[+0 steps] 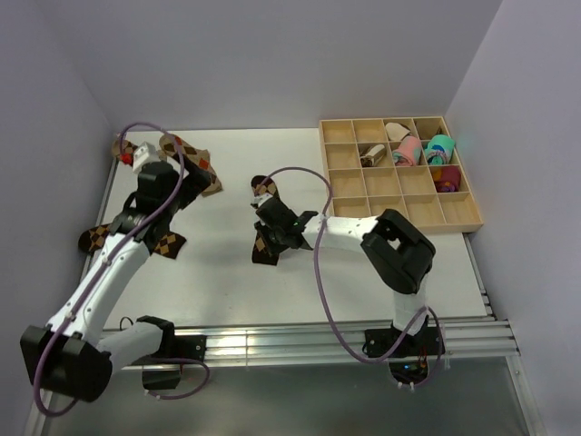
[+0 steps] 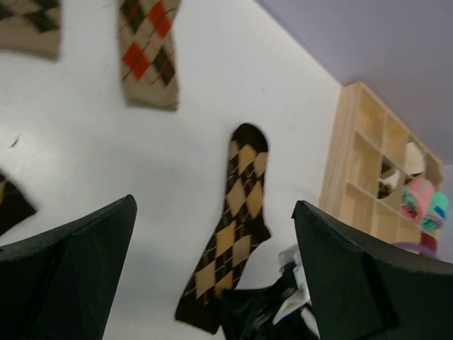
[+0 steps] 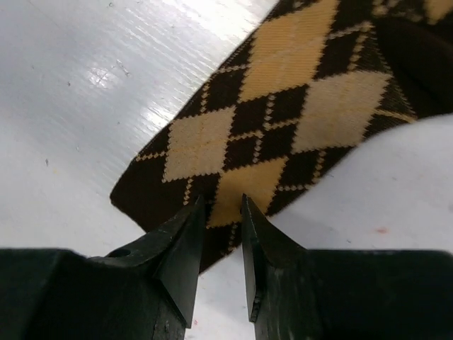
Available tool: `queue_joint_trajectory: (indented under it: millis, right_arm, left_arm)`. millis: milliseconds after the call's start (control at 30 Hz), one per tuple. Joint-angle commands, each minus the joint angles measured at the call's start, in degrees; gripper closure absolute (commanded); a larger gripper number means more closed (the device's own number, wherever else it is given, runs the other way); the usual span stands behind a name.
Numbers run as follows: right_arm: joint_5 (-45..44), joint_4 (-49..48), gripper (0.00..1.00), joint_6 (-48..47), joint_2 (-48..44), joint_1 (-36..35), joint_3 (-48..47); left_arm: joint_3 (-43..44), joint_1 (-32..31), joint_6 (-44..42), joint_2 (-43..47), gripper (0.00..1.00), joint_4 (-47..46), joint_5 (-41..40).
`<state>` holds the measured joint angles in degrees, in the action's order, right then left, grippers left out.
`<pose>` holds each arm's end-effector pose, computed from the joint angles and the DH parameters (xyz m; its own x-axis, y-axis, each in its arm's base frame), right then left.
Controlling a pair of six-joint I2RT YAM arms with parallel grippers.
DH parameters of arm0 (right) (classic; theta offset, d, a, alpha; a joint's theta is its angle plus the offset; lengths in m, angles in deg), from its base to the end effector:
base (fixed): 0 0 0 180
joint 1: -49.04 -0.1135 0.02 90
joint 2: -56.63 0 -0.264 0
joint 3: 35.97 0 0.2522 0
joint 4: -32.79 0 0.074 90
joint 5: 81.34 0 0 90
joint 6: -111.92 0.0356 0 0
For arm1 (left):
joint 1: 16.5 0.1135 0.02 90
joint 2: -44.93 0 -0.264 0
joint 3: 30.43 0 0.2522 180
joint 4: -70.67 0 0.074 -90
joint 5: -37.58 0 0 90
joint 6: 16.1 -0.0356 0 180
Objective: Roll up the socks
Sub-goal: Roll the sock at the center of the board.
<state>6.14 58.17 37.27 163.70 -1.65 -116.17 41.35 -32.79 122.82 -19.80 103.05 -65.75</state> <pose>0.2480 0.3004 0.1653 -0.6832 -0.4169 -0.5996 -0.5964 0.7924 0.1285 0.2478 -0.0639 0.3367 -0.3248 -0.6692 -0.6683 -0.2616 0.7426 -0.6165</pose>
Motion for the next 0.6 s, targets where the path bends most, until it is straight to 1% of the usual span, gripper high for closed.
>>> queue_joint_trajectory:
  millis: [0, 33, 100, 133, 200, 333, 367, 467, 500, 533, 567]
  right_arm:
    - [-0.29, 2.26, 0.66, 2.04, 3.57, -1.86, -5.53]
    - [-0.20, 2.70, 0.66, 2.57, 4.81, -2.21, -6.68]
    - [0.50, 3.76, 0.66, 3.36, 6.83, -3.09, -8.96]
    - [0.85, 4.20, 0.66, 3.45, 8.84, -3.35, -11.59]
    - [1.29, 5.08, 0.66, 3.28, 10.00, -3.97, -15.11]
    - [0.86, 5.17, 0.65, 0.39, 8.78, -4.06, -18.46]
    - [0.94, 4.91, 0.65, -3.02, 8.08, -4.06, -18.64]
    - [2.26, 1.66, 0.62, -8.83, 4.05, -4.15, -15.32]
    - [2.26, -0.17, 0.58, -12.33, 2.98, -4.15, -12.69]
    - [3.57, -0.63, 0.55, -13.93, 2.10, -4.15, -11.54]
    - [3.84, -0.98, 0.50, -14.73, 0.79, -4.15, -10.57]
  left_arm:
    - [-7.46, 0.39, 0.65, 4.86, 0.01, 5.90, -1.45]
    - [-8.61, 0.47, 0.47, 8.10, 0.01, 6.43, -1.27]
    - [-11.68, 0.47, 0.12, 10.93, 0.00, 7.75, -0.83]
    - [-12.66, 0.47, 0.12, 13.20, 0.01, 8.02, -0.74]
    - [-15.72, 0.47, 0.29, 15.76, 0.01, 7.85, 0.48]
    - [-19.34, 0.47, 0.64, 17.27, 0.00, 5.57, 2.86]
    - [-19.70, 0.47, 0.30, 17.09, 0.01, 5.30, 3.21]
    - [-18.47, 0.47, -0.58, 14.99, 0.00, 7.30, 3.39]
    - [-17.42, 0.47, -0.85, 14.20, 0.00, 7.93, 3.30]
    - [-16.98, 0.47, -1.46, 14.02, 0.00, 8.37, 2.95]
    - [-16.54, 0.47, -1.73, 14.02, 0.01, 9.07, 2.78]
